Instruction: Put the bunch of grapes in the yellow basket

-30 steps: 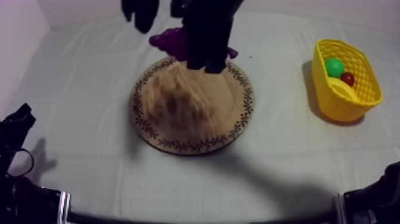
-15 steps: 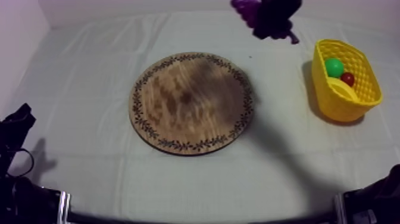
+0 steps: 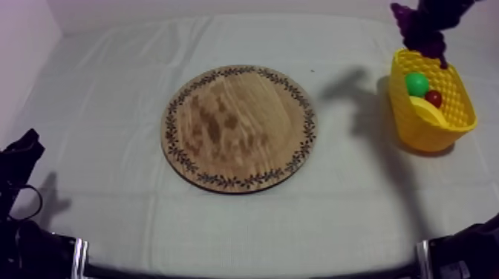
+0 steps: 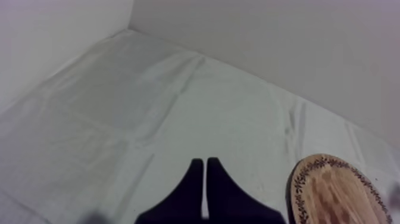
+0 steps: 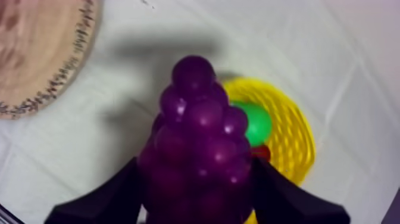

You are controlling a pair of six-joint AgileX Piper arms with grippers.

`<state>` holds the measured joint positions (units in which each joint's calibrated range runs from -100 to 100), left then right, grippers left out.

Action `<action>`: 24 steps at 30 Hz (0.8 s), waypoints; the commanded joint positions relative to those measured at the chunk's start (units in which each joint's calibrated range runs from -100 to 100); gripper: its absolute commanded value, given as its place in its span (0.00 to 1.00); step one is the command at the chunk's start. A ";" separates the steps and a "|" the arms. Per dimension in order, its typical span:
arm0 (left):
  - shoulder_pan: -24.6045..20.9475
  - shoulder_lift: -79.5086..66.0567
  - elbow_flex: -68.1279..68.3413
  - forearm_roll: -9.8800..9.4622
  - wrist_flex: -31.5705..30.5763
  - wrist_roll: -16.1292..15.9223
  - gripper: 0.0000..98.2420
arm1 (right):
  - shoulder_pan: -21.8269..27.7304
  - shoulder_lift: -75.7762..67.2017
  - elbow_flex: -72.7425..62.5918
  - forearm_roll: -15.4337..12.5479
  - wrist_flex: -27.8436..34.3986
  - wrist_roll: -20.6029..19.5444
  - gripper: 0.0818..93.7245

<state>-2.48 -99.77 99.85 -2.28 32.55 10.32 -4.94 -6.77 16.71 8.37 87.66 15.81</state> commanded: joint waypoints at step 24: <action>-0.01 0.03 0.04 0.01 0.03 0.01 0.00 | 11.32 5.69 11.16 -0.04 -3.52 -0.65 0.51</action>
<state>-2.48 -99.77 99.85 -2.28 32.55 10.32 6.32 -2.64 27.67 8.26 84.48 15.37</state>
